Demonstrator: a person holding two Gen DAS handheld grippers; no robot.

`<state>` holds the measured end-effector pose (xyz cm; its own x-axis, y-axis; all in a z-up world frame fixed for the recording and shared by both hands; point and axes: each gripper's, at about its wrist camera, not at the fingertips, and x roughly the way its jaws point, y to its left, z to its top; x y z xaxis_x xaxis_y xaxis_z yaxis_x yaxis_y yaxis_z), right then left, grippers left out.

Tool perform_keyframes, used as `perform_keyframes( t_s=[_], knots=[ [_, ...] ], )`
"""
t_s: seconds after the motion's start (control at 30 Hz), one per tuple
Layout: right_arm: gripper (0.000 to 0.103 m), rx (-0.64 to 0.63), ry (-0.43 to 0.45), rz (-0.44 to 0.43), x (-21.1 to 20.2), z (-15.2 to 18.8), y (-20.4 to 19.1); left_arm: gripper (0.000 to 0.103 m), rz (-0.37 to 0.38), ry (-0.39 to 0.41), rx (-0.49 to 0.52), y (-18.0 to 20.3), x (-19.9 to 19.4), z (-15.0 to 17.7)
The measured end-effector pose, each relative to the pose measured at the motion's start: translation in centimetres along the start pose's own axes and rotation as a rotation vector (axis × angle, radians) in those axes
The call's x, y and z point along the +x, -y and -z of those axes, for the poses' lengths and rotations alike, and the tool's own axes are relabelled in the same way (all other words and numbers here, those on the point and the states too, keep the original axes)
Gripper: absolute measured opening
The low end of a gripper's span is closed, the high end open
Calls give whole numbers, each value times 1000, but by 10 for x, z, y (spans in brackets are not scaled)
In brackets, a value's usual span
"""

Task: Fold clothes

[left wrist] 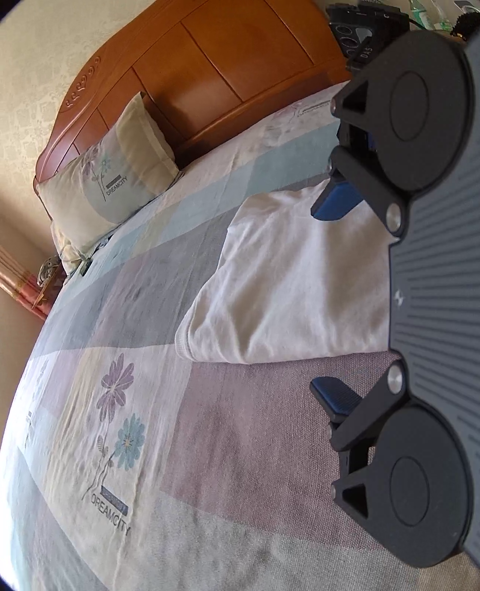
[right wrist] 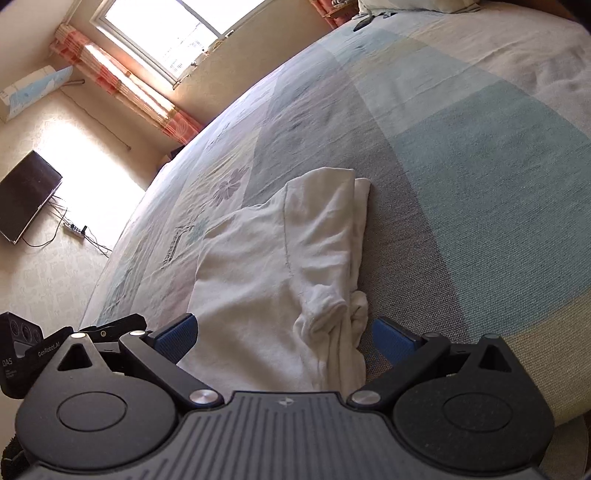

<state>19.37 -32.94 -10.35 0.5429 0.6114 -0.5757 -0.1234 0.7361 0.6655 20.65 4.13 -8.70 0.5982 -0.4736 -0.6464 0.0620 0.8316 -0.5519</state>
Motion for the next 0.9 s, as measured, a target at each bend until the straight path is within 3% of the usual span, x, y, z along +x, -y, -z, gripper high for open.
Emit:
perform_keyframes(
  t_s=[0.17,0.43,0.67,0.9],
  knots=[
    [103,85,-43,-25,27,-20,23,91,77,-67,-109,-26,24,-13],
    [103,180,-61,-148,54,-48,41,92,239,-134,-213,-46,66,-33],
    [103,166,-79,-166,86,-76,37,96,257,-147,-205,-44,89,-52],
    [103,154,-84,-179,88,-74,34,97,279,-181,-196,-44,75,-37]
  ],
)
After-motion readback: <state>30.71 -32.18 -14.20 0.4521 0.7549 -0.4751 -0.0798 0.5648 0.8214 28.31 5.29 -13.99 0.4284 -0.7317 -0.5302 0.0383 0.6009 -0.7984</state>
